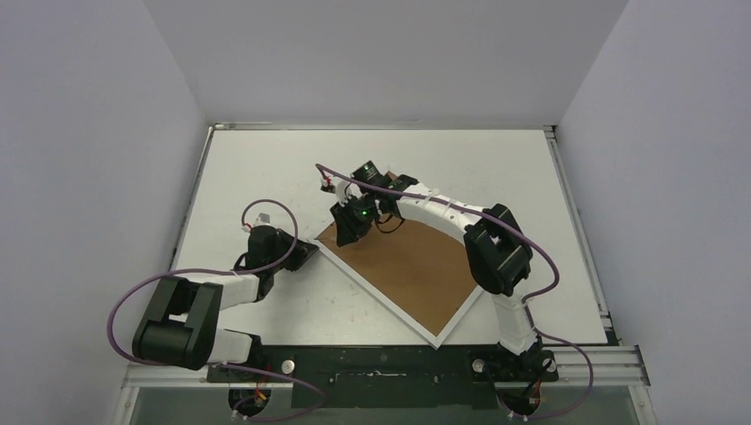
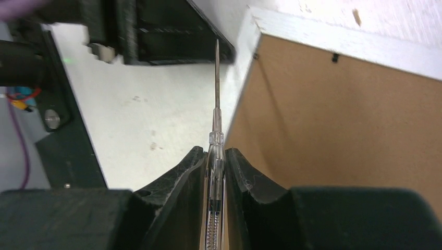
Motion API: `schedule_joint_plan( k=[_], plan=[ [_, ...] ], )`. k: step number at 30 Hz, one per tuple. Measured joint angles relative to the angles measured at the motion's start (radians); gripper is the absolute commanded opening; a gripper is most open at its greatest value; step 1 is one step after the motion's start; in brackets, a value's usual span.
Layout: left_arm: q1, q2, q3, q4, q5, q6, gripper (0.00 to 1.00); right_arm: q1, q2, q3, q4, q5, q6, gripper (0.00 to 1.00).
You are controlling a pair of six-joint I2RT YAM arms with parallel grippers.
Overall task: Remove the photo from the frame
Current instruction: Release the photo frame item from the photo frame.
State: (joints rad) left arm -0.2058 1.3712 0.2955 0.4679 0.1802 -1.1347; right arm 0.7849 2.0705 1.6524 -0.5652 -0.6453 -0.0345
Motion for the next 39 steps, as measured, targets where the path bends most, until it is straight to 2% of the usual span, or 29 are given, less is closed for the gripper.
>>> schedule_joint_plan(
  k=[5, 9, 24, 39],
  plan=[
    [-0.010, -0.025, 0.004, -0.045, 0.013, 0.019, 0.00, -0.005, -0.038, -0.024, 0.100, -0.103, 0.065, 0.05],
    [-0.010, -0.046, 0.004, -0.069, 0.013, 0.022, 0.00, -0.003, -0.038, -0.035, 0.140, -0.128, 0.087, 0.05],
    [-0.008, -0.081, 0.004, -0.102, 0.012, 0.032, 0.00, -0.081, -0.038, -0.164, 0.197, -0.074, 0.155, 0.05],
    [-0.008, -0.012, 0.016, -0.091, 0.035, 0.032, 0.00, -0.020, -0.027, -0.155, 0.162, -0.049, 0.116, 0.05]
  ],
)
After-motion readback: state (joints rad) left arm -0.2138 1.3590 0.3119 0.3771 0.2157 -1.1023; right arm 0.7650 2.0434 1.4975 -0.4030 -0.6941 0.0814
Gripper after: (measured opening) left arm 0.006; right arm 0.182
